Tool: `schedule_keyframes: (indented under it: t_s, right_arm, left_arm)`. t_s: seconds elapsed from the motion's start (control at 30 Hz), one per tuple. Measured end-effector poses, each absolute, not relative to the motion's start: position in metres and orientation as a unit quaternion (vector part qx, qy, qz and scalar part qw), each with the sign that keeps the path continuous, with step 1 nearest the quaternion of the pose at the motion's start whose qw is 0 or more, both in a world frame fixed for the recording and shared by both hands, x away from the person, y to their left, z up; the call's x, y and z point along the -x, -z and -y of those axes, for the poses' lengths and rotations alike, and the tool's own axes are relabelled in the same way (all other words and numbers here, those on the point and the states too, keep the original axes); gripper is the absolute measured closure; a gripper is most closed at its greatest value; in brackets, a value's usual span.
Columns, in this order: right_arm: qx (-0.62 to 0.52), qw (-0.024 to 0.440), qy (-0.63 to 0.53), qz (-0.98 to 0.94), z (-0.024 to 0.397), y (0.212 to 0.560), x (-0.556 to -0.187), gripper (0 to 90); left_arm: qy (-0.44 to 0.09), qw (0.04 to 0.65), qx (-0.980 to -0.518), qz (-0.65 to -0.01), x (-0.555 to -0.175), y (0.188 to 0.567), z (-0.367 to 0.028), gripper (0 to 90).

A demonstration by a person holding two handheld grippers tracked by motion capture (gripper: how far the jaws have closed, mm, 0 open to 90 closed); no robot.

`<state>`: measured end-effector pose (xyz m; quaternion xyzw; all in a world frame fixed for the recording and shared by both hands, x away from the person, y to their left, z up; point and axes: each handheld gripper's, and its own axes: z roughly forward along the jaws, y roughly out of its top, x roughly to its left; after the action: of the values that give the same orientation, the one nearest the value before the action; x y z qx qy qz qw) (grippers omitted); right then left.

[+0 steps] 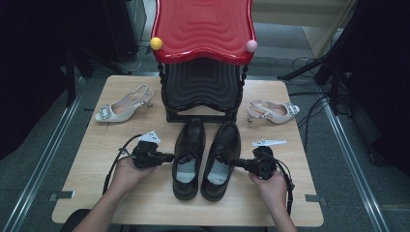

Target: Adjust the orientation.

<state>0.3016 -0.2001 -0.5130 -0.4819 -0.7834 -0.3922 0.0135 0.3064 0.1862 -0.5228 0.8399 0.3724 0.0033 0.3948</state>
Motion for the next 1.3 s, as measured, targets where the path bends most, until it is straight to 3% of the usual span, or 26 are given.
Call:
schedule_keyframes:
  t_s: [0.67,1.3]
  right_arm:
    - [0.494,-0.019,0.368,0.788,0.178,0.515,-0.319,90.0]
    - [0.502,-0.004,0.395,0.77,0.185,0.518,-0.33,90.0]
  left_arm:
    - [0.001,0.386,-0.842,-0.377,-0.306,0.532,-0.182,89.5]
    - [0.013,0.398,-0.837,-0.376,-0.293,0.533,-0.175,90.0]
